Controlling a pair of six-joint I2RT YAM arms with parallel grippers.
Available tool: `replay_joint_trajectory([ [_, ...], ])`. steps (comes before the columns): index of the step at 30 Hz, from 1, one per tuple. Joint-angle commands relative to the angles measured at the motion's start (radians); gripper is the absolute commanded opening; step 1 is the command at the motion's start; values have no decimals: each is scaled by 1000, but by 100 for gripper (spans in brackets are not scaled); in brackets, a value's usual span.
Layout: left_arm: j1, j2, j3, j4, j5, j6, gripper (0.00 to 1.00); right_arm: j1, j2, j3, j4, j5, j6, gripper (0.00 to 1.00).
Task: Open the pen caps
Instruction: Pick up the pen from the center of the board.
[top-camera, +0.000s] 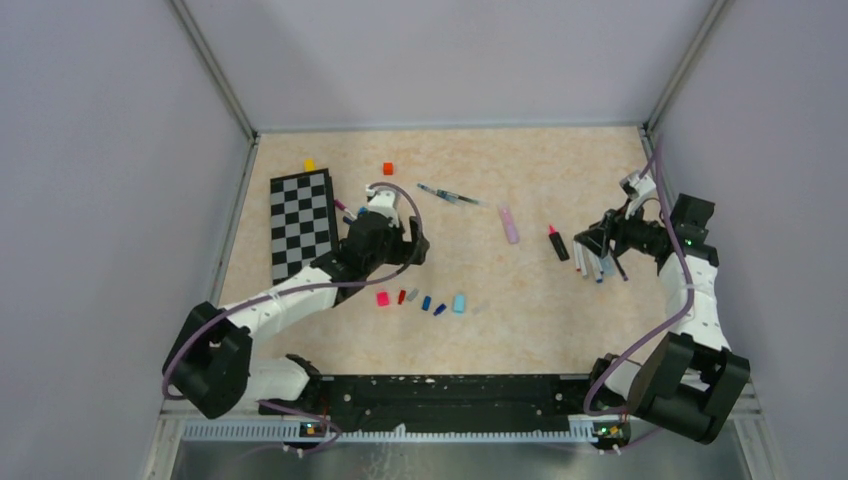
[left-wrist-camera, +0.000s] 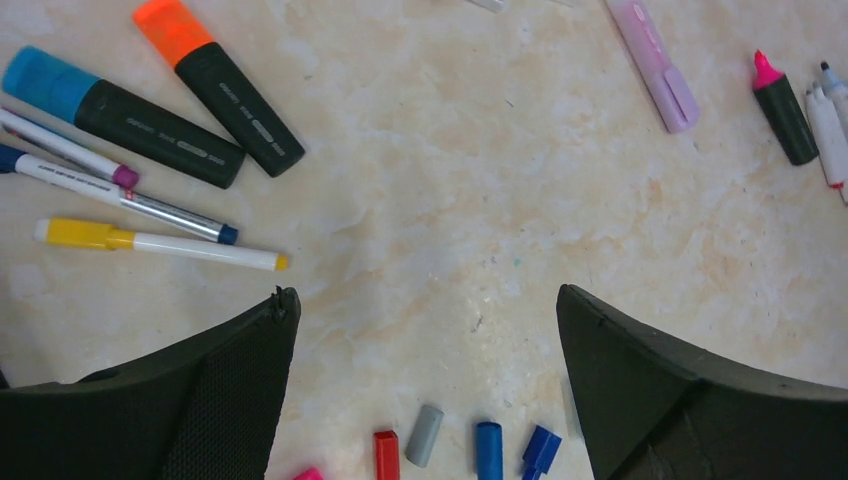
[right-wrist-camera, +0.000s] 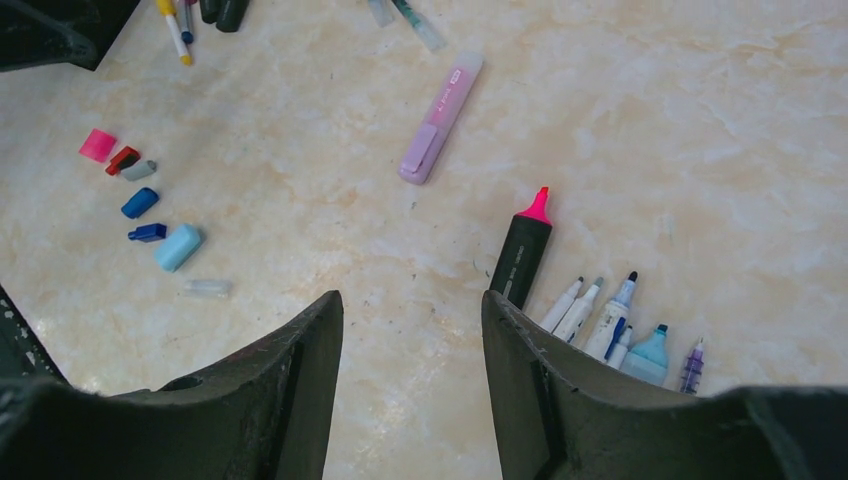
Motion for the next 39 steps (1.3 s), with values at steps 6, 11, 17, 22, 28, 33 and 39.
replay_joint_trajectory([
  [6, 172, 208, 244, -145, 106, -127, 99, -1, -44, -13, 72, -37, 27, 52],
  [11, 189, 372, 464, -352, -40, -107, 99, 1, -45, -15, 78, -33, 35, 52],
  [17, 201, 477, 576, -394, -64, -56, 99, 5, -40, -18, 80, -22, 34, 52],
  [22, 206, 482, 562, -330, -58, -5, 99, 13, -37, -18, 81, -11, 34, 52],
  [28, 230, 548, 608, -348, -68, -22, 97, 17, -33, -19, 81, -4, 34, 52],
  [33, 232, 636, 716, -460, -115, -57, 90, 22, -32, -19, 81, 2, 32, 52],
  [39, 233, 664, 745, -463, -132, -74, 89, 25, -32, -17, 77, 6, 32, 52],
])
